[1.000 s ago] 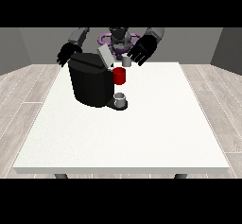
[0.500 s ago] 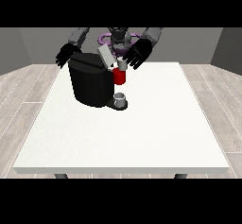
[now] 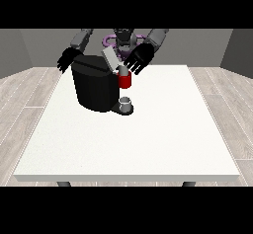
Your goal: Insert the coffee pod into the coffee machine and close the lid
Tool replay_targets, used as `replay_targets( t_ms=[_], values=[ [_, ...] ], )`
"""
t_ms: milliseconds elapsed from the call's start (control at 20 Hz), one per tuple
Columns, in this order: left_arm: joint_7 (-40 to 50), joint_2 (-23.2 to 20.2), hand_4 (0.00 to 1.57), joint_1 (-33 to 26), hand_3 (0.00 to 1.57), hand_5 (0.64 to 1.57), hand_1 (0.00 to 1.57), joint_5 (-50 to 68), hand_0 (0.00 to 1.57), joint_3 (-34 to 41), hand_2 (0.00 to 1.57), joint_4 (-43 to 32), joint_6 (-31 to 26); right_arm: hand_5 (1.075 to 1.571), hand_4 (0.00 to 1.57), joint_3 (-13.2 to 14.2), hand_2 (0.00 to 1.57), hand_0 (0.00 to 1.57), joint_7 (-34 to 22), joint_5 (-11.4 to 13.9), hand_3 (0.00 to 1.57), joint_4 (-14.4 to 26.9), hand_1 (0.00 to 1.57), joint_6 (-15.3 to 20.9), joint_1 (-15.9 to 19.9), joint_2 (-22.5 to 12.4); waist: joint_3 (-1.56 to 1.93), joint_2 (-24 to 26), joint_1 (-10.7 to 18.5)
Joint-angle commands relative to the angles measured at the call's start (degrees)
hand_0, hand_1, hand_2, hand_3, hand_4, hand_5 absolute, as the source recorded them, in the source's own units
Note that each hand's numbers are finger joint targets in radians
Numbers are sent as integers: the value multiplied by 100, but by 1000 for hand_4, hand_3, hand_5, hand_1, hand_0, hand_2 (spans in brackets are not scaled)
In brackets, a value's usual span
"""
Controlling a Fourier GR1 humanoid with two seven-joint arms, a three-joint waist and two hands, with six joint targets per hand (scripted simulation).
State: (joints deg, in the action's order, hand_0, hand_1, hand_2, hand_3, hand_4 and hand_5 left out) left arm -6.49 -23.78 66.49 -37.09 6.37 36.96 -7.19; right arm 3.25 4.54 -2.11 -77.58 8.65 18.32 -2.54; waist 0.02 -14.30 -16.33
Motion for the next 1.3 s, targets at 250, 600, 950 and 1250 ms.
replay_targets(
  t_ms=[250, 600, 950, 1250],
  values=[
    [85, -263, 492, 214, 1182, 1571, 1164, -30, 1164, 133, 1239, -262, -222, 1571, 448, -163, 0, 0, -212, 89, 0, -202, 0, 178, 106, 162, -3, -53, -91],
    [-198, 75, 481, -257, 1180, 1571, 1230, -99, 1230, -37, 1274, -127, -115, 1571, 445, 134, 0, 0, -44, -88, 0, 57, 0, 58, -55, -27, -2, 78, 189],
    [17, 34, 457, 38, 1058, 1571, 1161, -206, 1161, 1, 1195, -159, -14, 1571, 366, 7, 0, 0, 26, 12, 0, 66, 0, 92, 83, 0, -1, -225, -14],
    [-87, -188, 403, 84, 956, 1571, 1085, -248, 1085, 45, 1132, -262, -162, 1571, 438, -96, 0, 0, -194, 22, 0, -187, 0, 68, 98, -7, -2, -115, -113]
  ],
)
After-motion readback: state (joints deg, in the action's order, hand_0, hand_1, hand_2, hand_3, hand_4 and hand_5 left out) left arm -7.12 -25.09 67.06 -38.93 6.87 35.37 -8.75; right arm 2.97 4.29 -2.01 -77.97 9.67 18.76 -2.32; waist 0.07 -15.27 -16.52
